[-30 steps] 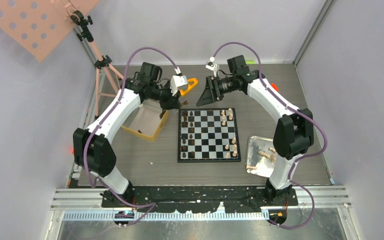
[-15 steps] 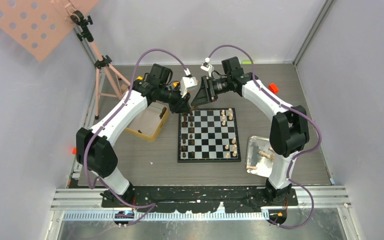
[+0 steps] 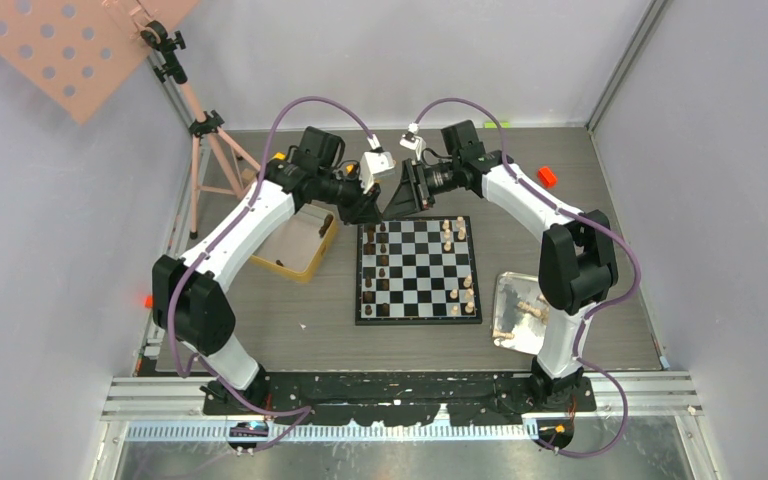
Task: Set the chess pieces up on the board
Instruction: Place the chess piece on the chessboard.
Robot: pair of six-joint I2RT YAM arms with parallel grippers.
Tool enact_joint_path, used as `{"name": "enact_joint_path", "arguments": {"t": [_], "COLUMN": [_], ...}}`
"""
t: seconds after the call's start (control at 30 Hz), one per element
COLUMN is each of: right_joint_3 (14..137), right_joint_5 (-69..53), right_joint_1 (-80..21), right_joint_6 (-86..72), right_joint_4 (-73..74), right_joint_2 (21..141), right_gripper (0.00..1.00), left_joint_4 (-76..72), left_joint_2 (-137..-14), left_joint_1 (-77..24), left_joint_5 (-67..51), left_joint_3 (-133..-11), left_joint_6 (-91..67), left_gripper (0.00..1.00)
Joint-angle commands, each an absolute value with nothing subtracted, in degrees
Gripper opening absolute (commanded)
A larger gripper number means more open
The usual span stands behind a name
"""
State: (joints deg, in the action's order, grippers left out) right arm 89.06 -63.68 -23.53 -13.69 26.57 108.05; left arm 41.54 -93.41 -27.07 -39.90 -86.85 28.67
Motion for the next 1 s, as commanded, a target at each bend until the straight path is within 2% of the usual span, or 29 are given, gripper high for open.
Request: {"name": "enact_joint_path", "arguments": {"t": [0.0,0.1,0.2,0.23,0.27,0.33,0.47,0.63,0.77,0.97], "right_joint_3": [89.03,89.03,88.91,88.84,88.74,88.43,88.02,85.90,81.75,80.26], "right_joint_5": [-65.42,-65.75,-66.00,-66.14,-66.16,-66.19,-66.18,-66.75,-67.43,-67.58], "right_joint_1": [-23.82,-23.90,-23.91,-23.91,-23.91,-23.80,-22.77,-21.65,-21.05,-20.68], "right_joint_6": [-13.71,-13.75,-13.80,-13.73,-13.68,-13.49,-13.28,-15.55,-22.95,-26.84], "right_joint_4": [24.95,24.78,24.68,24.69,24.69,24.62,24.57,21.37,11.42,6.67], "right_joint_2": [106.73,106.62,106.49,106.34,106.26,105.80,104.80,103.12,101.28,100.52], "right_gripper": [0.42,0.36,0.25,0.22,0.16,0.12,0.08,0.06,0.06,0.05], "left_joint_4": [39.23,39.18,39.21,39.08,38.96,38.93,37.97,32.13,26.58,20.24], "left_joint_2": [-91.76,-91.76,-91.89,-91.93,-92.01,-92.02,-91.36,-91.20,-92.06,-94.54], "left_joint_1": [-27.42,-27.64,-27.86,-27.86,-27.86,-27.86,-26.84,-22.51,-19.97,-18.38], "left_joint_5": [-40.30,-40.36,-40.22,-40.06,-39.93,-39.73,-40.97,-48.96,-54.61,-61.51], "left_joint_3": [-86.41,-86.31,-86.31,-86.31,-86.23,-85.99,-85.36,-84.84,-83.87,-82.93], "left_joint_6": [27.97,28.00,28.12,28.06,27.84,27.65,26.13,18.18,10.77,-1.78], "left_gripper": [0.00,0.00,0.01,0.04,0.10,0.23,0.50,0.69,0.73,0.74]}}
